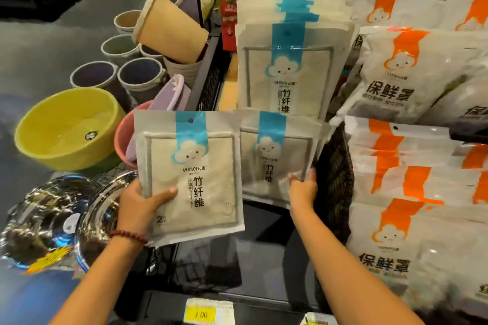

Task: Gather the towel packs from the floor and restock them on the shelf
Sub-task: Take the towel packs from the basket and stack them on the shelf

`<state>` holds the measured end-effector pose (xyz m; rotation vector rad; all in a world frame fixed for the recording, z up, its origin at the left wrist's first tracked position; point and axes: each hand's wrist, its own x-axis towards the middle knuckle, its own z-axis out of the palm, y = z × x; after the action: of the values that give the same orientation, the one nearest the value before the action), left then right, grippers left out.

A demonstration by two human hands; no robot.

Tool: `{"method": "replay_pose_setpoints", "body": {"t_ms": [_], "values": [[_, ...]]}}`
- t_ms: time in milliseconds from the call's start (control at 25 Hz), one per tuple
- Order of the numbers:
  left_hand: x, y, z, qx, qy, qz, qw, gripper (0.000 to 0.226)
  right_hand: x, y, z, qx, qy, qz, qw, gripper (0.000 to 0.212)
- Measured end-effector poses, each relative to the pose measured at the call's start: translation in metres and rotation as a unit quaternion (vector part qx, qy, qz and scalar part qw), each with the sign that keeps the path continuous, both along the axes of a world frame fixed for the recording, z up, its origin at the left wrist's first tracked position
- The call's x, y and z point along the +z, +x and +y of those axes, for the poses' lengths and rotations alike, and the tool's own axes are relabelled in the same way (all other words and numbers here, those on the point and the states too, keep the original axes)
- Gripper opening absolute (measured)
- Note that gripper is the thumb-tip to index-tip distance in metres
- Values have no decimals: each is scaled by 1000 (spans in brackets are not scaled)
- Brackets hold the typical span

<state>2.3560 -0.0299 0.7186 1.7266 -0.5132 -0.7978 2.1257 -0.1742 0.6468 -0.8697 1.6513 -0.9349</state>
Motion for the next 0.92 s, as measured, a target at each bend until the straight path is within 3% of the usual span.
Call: {"method": "replay_pose_setpoints", "body": {"t_ms": [480, 920], "values": [[-6, -4, -8, -21, 24, -8, 999, 33, -32, -5, 0, -44, -1, 51, 998, 60], [2, -15, -10, -42, 18, -1, 999, 31, -15, -14, 5, 90, 16, 224, 970, 64]]}}
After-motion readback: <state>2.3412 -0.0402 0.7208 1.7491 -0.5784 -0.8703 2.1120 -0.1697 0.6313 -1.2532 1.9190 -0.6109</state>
